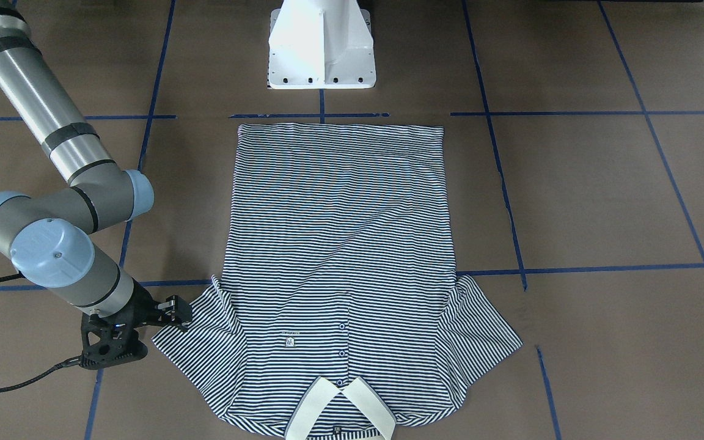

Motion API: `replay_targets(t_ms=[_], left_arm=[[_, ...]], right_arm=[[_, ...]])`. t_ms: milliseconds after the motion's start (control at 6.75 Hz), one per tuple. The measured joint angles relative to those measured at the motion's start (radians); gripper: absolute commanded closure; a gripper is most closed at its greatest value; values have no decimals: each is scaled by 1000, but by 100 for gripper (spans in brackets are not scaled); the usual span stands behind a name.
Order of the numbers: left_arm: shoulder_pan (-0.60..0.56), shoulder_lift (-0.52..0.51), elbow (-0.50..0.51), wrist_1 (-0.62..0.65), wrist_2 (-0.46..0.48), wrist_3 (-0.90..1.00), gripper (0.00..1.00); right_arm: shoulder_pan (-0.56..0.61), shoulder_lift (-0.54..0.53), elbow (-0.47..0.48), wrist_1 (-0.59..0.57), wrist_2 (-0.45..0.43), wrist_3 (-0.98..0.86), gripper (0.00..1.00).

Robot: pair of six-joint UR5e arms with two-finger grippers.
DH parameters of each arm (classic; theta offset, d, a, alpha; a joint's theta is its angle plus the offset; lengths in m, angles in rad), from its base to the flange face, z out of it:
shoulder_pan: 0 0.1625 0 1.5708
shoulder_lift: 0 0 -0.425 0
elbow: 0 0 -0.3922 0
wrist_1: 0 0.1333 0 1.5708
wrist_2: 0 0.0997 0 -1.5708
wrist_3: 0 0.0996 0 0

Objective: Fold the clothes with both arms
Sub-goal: 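Move the right gripper toward the sleeve nearest it on the striped polo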

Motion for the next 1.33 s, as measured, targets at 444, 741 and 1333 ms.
replay_targets(t_ms=[444,741,1333], left_arm=[[0,0,-2,4,-6,0,0],[0,1,1,7,-38,0,0],[0,0,8,7,-57,-2,0]], right_arm=[[-5,6,1,-32,-1,15,32],[-3,16,1,-47,-1,16,35],[8,31,1,-50,1,10,73]])
